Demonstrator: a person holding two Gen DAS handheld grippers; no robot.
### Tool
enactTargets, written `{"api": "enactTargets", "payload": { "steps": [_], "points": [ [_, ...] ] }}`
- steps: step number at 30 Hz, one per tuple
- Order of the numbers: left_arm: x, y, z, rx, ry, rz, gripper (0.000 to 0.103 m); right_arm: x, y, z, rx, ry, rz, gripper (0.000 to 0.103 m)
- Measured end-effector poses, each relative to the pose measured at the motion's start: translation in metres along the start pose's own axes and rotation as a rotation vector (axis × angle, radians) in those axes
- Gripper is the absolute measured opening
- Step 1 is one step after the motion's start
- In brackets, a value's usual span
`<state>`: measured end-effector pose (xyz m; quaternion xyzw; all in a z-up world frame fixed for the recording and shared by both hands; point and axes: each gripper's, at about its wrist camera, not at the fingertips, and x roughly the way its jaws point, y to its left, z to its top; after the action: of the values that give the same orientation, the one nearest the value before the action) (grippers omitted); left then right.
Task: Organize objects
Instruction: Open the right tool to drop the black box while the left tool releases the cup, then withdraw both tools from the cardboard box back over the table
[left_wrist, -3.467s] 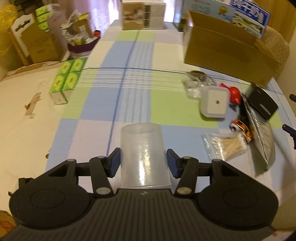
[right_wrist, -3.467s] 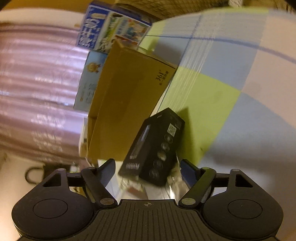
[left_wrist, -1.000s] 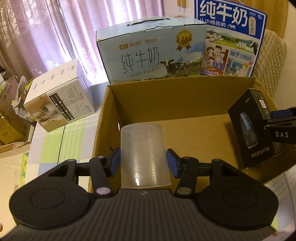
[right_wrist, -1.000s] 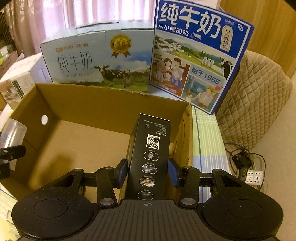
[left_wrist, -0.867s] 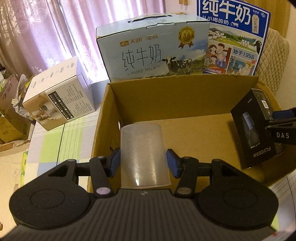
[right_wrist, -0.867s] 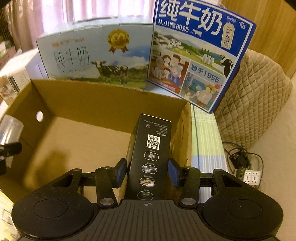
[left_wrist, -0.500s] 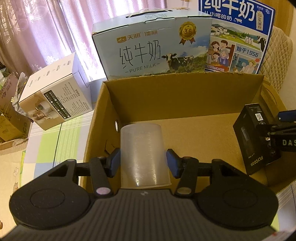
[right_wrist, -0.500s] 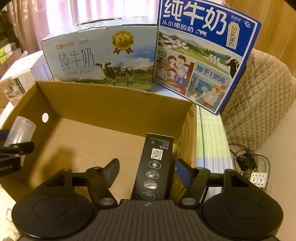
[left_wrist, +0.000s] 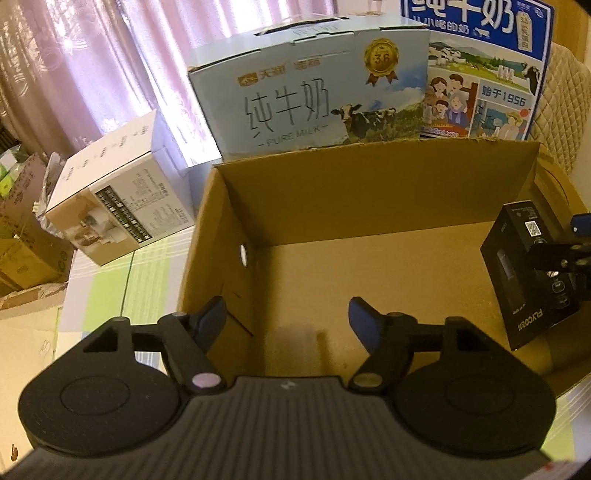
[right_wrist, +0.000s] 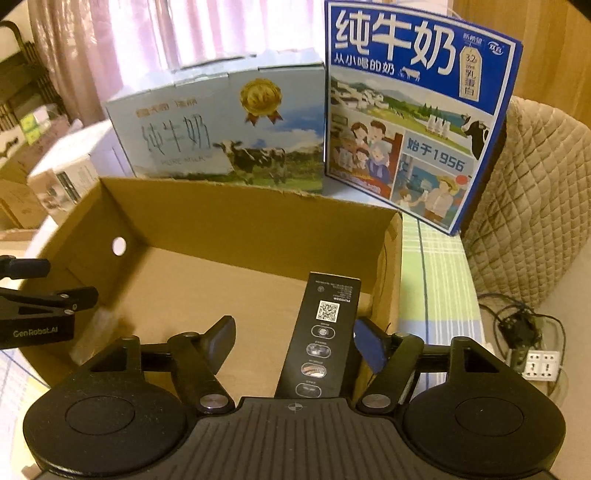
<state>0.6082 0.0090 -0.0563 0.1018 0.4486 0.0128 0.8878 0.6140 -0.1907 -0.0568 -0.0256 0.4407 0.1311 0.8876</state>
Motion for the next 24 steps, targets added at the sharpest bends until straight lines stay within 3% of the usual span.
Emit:
{"api": "enactTargets", "payload": {
  "steps": [10, 24],
  "points": [
    [-0.044, 0.021, -0.011, -0.051, -0.023, -0.014, 0.076, -0.046, -0.014, -0.014, 0.048, -0.062, 0.064, 0.068],
    [-0.124, 0.028, -0.046, -0.073, -0.078, -0.089, 0.077, -0.125, -0.009, -0.064, 0.157, -0.136, 0.063, 0.068]
  ]
}}
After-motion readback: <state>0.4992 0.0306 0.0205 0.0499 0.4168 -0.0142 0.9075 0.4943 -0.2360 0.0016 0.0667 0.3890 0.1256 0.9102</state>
